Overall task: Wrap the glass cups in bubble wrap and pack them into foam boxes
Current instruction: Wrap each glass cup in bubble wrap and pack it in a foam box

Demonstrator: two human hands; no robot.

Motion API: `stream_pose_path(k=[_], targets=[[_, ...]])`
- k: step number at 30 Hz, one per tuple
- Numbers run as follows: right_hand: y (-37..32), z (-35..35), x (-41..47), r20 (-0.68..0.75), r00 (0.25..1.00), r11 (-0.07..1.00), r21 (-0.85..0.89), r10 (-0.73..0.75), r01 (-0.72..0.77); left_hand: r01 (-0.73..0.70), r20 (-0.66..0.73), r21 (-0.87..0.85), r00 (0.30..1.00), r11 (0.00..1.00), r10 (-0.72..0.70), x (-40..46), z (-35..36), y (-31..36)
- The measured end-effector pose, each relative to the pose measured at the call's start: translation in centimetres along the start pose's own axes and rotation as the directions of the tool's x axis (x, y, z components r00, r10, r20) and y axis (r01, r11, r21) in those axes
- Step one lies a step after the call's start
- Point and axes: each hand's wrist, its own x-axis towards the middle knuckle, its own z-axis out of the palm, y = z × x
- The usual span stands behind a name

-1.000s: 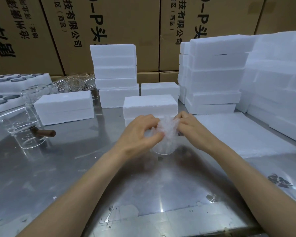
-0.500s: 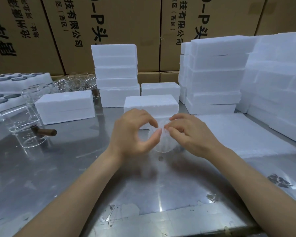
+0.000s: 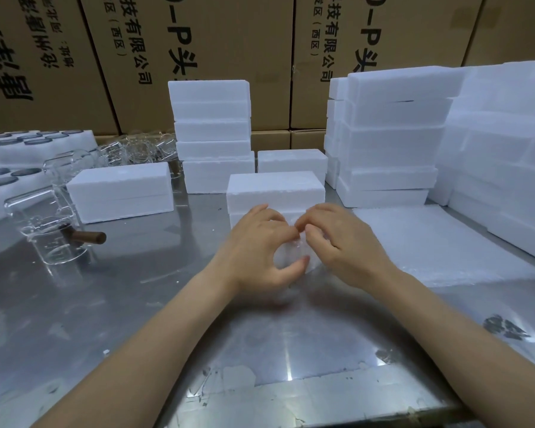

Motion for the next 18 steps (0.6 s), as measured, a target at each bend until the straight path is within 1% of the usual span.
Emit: stream_pose_path(k=[2, 3, 4, 6, 8, 11, 14, 15, 16, 17, 18], targets=[[0.0, 0.1, 0.0, 0.014, 1.0, 0.999, -0.043, -0.008, 0.009, 0.023, -0.102, -0.065, 0.994, 0.998, -0.03, 0.0, -0.1, -0.2], [-0.1, 0.1, 0.0, 0.046, 0.999, 0.997, -0.075, -0.005, 0.008, 0.04, -0.121, -0.075, 0.991, 0.996, -0.049, 0.0, 0.0, -0.3], [-0.2, 0.2, 0.0, 0.08, 0.997, 0.994, -0.112, -0.003, 0.012, 0.06, -0.112, -0.076, 0.991, 0.995, -0.068, 0.1, 0.1, -0.4], [-0.3, 0.3, 0.0, 0.132, 0.991, 0.979, -0.201, -0.011, 0.037, 0.089, -0.05, -0.075, 0.994, 0.993, -0.093, 0.1, 0.4, -0.5], [-0.5, 0.4, 0.2, 0.151, 0.988, 0.961, -0.267, -0.025, 0.065, 0.096, 0.013, -0.058, 0.995, 0.994, -0.095, 0.2, 0.6, -0.5], [-0.8, 0.5, 0.5, 0.155, 0.988, 0.959, -0.28, -0.008, 0.051, 0.085, 0.059, -0.033, 0.995, 0.996, -0.083, 0.4, 0.9, -0.5], [-0.7, 0.6, 0.5, 0.145, 0.989, 0.955, -0.284, -0.039, 0.08, 0.077, 0.04, -0.063, 0.996, 0.995, -0.074, 0.4, 1.2, -0.7], [-0.5, 0.6, 0.5, 0.118, 0.991, 0.961, -0.26, -0.059, 0.088, 0.079, 0.017, -0.111, 0.997, 0.991, -0.077, 0.2, 1.1, -0.8], [-0.3, 0.6, 0.4, 0.059, 0.996, 0.978, -0.197, -0.061, 0.071, 0.087, -0.028, -0.188, 0.995, 0.978, -0.094, 0.1, 1.0, -1.0], [-0.1, 0.3, 0.3, -0.035, 0.999, 0.997, -0.079, -0.029, 0.026, 0.1, -0.099, -0.287, 0.986, 0.953, -0.134, 0.1, 0.7, -1.3], [0.2, -0.1, 0.3, -0.153, 0.988, 0.997, 0.073, 0.029, -0.018, 0.115, -0.191, -0.393, 0.96, 0.912, -0.204, 0.2, 0.4, -1.6]])
